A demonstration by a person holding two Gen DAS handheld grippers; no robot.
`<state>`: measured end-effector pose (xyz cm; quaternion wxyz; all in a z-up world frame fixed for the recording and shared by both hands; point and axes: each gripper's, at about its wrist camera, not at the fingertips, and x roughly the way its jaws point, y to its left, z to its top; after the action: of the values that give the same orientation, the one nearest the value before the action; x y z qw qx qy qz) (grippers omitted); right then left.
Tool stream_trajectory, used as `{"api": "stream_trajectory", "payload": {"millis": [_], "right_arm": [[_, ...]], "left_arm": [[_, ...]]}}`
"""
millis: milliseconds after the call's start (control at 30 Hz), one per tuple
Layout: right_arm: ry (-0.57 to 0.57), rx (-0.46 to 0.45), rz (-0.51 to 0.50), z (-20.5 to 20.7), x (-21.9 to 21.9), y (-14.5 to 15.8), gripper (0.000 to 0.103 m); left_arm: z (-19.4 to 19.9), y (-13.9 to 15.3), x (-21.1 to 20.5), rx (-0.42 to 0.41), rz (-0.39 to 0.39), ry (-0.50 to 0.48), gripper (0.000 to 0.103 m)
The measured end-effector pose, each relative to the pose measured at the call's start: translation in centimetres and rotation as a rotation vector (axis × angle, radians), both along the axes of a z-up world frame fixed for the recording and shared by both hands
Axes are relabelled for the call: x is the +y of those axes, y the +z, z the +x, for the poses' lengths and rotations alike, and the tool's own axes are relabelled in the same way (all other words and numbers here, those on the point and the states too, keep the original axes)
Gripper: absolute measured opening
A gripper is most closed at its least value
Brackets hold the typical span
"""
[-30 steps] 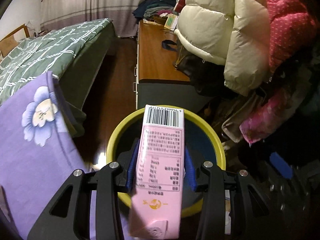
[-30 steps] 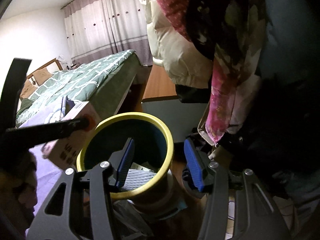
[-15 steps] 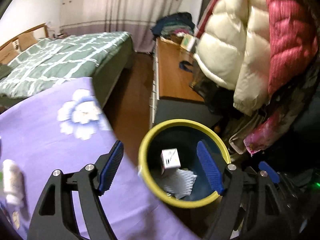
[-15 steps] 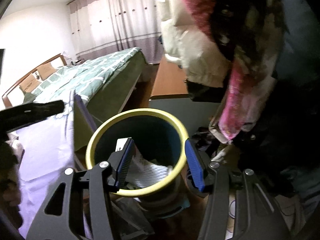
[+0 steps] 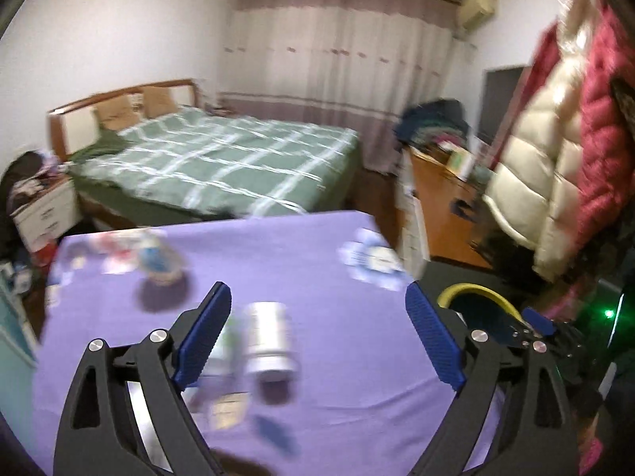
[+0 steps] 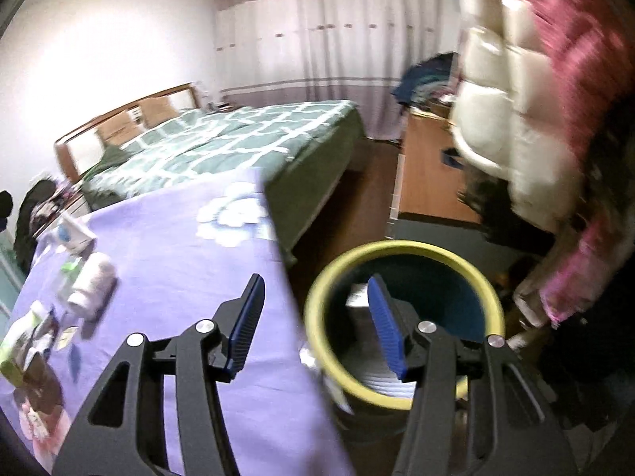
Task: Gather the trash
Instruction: 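Move the right tool back over the table toward the white pill bottle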
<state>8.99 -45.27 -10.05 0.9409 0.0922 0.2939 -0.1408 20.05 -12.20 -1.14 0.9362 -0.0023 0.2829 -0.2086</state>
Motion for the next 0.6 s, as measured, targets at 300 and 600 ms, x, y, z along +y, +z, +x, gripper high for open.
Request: {"api": "stream_trajectory", "payload": {"millis": [300, 600], "right_arm": [[0.193, 0.038, -0.024, 5.6, 10.1, 0.4, 0.052], [0.327, 0.072, 0.002, 9.0, 17.2, -0.5, 0.052]], "left_arm": [[2.2, -1.7, 15.6, -0.020, -0.038, 0.279, 0.091], [5.7, -6.3, 22.0, 0.015, -0.051, 0.432, 0.091]]}}
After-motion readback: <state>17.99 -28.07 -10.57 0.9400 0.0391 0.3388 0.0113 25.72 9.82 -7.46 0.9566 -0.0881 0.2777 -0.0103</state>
